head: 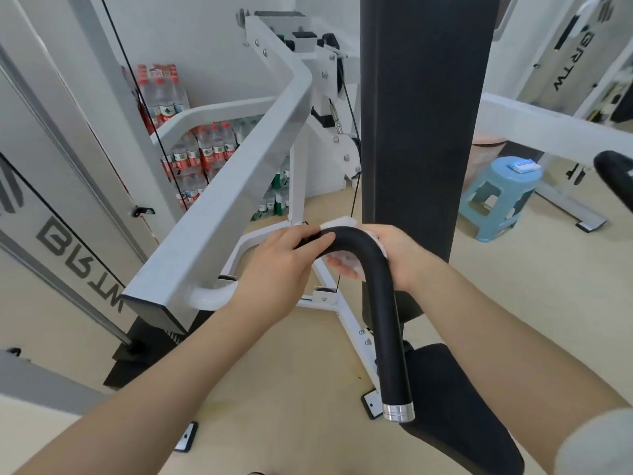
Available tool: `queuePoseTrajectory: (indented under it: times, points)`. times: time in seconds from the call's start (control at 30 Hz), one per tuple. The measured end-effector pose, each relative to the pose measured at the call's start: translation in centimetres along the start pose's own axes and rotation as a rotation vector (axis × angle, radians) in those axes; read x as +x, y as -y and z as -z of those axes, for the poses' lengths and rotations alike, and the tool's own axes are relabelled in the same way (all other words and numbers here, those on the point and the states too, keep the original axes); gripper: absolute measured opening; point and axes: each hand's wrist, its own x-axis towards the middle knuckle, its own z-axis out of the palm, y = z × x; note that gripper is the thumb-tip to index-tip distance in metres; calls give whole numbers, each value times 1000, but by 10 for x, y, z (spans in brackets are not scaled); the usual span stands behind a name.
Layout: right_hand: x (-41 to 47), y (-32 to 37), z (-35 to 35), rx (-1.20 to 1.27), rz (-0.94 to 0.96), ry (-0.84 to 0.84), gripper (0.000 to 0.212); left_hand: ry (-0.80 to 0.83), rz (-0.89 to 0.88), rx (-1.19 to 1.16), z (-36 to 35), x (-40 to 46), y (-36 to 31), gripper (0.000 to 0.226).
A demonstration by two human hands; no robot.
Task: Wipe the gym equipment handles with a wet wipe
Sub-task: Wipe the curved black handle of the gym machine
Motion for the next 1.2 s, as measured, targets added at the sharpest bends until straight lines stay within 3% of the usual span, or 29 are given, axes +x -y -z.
queuePoseTrajectory:
  times: [0.23,0.33,0.47,0.67,0.8,0.9,0.97,1.07,1.2]
  points:
    - [-7,-9,28,-63,-74,230,26,4,18,-63,2,5,1,38]
    - [-3,-13,20,51,-76,235,27,22,27,-82,4,5,-2,41]
    - [-5,-20,28,-32,13,276,41,3,28,-50,5,7,-4,36]
    - [-28,-44,45,-312,107,139,42,-69,11,18,0,4,-8,35]
    - [-62,-58,55,-774,-33,125,33,-64,8,98,-5,5,-12,54]
    - [-91,-79,63,-851,-156,157,36,-45,-1,48,2,8,-16,55]
    - [-100,-89,59,-870,-139,103,38,-8,48,-23,10,11,-13,46]
    - [-90,-92,38,-830,77,-84,49,27,60,-101,17,10,-2,40]
    - [-54,-72,-6,-989,352,-495,35,9,87,-241,26,-3,3,39]
